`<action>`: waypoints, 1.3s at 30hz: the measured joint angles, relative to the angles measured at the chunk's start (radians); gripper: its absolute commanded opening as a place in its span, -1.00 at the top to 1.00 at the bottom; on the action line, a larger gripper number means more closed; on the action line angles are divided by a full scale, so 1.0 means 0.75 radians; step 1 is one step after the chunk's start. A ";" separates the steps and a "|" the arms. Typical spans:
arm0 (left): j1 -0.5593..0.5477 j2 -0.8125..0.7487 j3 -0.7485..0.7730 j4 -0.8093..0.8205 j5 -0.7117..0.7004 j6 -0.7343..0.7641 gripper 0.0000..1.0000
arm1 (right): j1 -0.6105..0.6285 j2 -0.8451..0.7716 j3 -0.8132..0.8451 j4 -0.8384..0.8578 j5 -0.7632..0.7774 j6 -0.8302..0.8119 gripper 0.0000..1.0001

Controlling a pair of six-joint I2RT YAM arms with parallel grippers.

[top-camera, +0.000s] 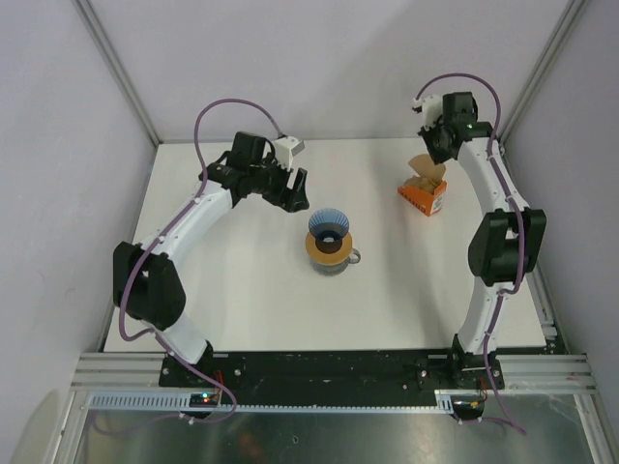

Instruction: Place the coffee filter in the dripper

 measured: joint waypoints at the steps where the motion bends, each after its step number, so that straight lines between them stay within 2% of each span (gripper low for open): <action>1: 0.000 0.000 0.000 0.000 0.000 0.000 -0.63 | 0.000 -0.017 0.000 0.006 0.003 0.000 1.00; 17: 0.000 0.000 0.000 0.000 -0.001 0.002 -0.63 | 0.004 -0.145 0.000 0.055 -0.038 0.016 1.00; 25: 0.008 -0.001 0.000 -0.001 -0.007 0.013 -0.64 | 0.056 -0.332 0.000 0.126 -0.117 0.051 1.00; 32: 0.020 -0.038 0.014 -0.024 -0.028 0.055 -0.65 | 0.160 -0.552 -0.036 0.189 -0.249 0.050 1.00; 39: 0.025 -0.179 0.092 -0.126 0.048 0.157 -0.68 | 0.330 -0.806 -0.275 0.204 -0.536 0.004 1.00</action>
